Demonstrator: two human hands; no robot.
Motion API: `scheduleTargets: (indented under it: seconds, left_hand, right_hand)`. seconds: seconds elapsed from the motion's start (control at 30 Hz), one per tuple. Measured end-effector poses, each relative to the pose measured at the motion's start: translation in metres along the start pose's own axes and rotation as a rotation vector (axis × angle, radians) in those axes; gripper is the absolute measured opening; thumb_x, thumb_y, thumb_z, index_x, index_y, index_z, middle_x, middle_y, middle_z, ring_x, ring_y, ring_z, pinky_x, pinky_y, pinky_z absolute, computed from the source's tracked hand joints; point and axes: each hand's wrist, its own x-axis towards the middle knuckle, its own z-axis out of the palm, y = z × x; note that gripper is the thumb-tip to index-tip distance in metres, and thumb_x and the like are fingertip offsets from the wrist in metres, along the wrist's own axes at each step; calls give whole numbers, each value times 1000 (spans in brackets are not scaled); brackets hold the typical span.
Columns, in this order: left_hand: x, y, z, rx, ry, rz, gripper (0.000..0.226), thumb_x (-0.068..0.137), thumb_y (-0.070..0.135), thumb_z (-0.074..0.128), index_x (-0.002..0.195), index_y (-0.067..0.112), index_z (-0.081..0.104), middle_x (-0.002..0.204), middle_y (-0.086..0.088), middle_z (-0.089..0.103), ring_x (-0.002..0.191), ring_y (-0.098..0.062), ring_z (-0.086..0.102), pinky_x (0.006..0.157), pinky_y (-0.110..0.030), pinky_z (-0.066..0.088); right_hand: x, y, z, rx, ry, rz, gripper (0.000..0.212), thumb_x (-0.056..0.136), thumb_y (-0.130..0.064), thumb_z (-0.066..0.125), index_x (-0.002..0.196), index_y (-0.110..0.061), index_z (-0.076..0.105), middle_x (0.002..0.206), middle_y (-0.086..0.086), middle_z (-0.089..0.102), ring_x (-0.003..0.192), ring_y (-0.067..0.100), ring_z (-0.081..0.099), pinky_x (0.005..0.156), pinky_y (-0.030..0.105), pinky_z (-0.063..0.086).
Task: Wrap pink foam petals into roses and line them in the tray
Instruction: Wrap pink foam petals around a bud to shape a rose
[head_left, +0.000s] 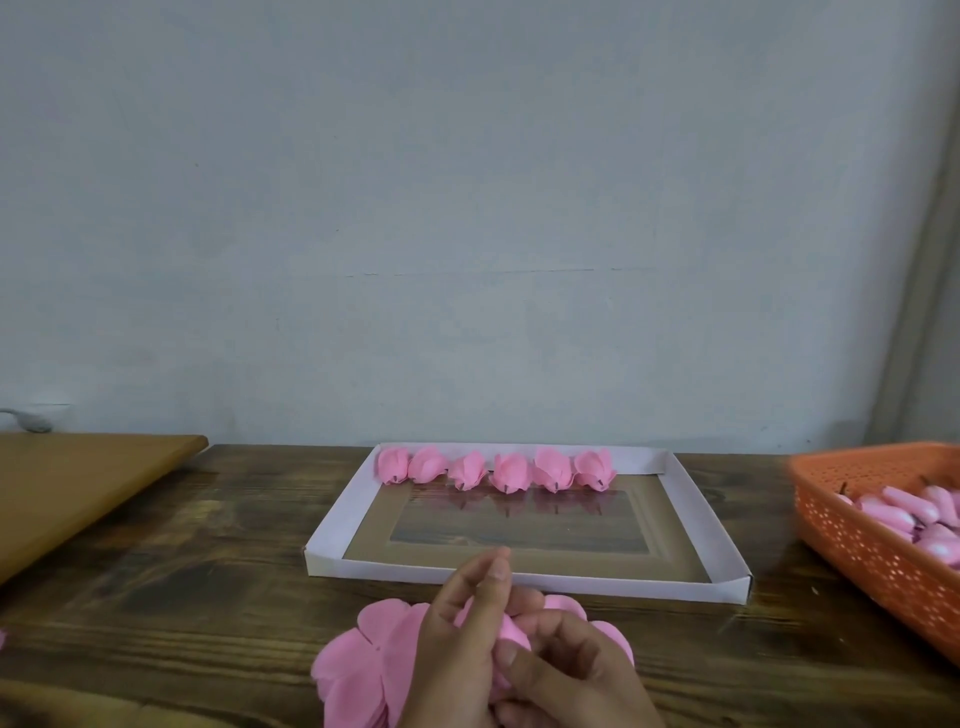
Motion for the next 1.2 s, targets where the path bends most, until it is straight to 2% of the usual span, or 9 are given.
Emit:
scheduleTargets:
  seconds: [0.07, 0.2, 0.27, 0.4, 0.77, 0.93, 1.07, 1.2]
  left_hand:
    - [1, 0, 0, 9, 1, 2, 33, 67, 28, 71, 97, 15, 75, 69, -15, 72, 51, -25, 69, 41, -24, 49]
    - [1, -1, 0, 15, 1, 10, 21, 66, 30, 73, 83, 21, 80, 71, -17, 73, 55, -28, 71, 41, -26, 52]
    - [1, -1, 0, 18, 1, 12, 18, 67, 31, 73, 82, 23, 80, 71, -16, 73, 56, -28, 72, 40, -26, 52]
    - [2, -1, 0, 17, 0, 11, 18, 66, 32, 73, 81, 26, 80, 72, -16, 74, 57, -27, 72, 40, -26, 52]
    - [3, -1, 0, -16, -10, 12, 15, 68, 29, 72, 79, 23, 80, 68, -15, 72, 53, -27, 71, 38, -25, 50]
    - [3, -2, -1, -22, -12, 8, 14, 68, 29, 72, 78, 24, 80, 68, -15, 72, 53, -27, 71, 40, -28, 53]
    - [3, -2, 0, -30, -2, -2, 15, 67, 30, 73, 79, 23, 80, 69, -14, 71, 53, -28, 69, 40, -25, 51]
    - [3, -2, 0, -38, 1, 0, 13, 69, 29, 72, 78, 23, 80, 68, -15, 71, 53, -27, 68, 41, -26, 51]
  right_hand:
    - [1, -1, 0, 31, 20, -13, 10, 88, 24, 52, 85, 20, 61, 88, 23, 64, 60, 28, 69, 45, 25, 55]
    - [1, 2, 1, -63, 37, -45, 9, 87, 21, 56, 88, 17, 64, 84, 26, 68, 54, 24, 69, 47, 24, 55]
    - [2, 2, -1, -39, 61, -44, 14, 87, 22, 55, 83, 14, 65, 82, 25, 67, 52, 23, 69, 46, 24, 55]
    - [7, 2, -5, -77, 40, -15, 12, 88, 16, 59, 84, 8, 66, 77, 16, 74, 62, 24, 73, 51, 28, 57]
    - [10, 4, -10, -82, 18, -40, 20, 86, 17, 61, 75, 3, 71, 77, 20, 74, 63, 26, 73, 52, 28, 56]
    - [11, 4, -10, -80, 18, -56, 12, 85, 17, 62, 81, 7, 68, 77, 19, 74, 64, 25, 73, 52, 27, 56]
    - [10, 4, -12, -75, 9, -53, 24, 86, 18, 59, 73, 3, 71, 76, 18, 74, 64, 24, 73, 51, 27, 56]
    - [11, 4, -11, -132, 29, -46, 10, 86, 15, 62, 85, 8, 68, 80, 17, 76, 68, 25, 74, 55, 29, 58]
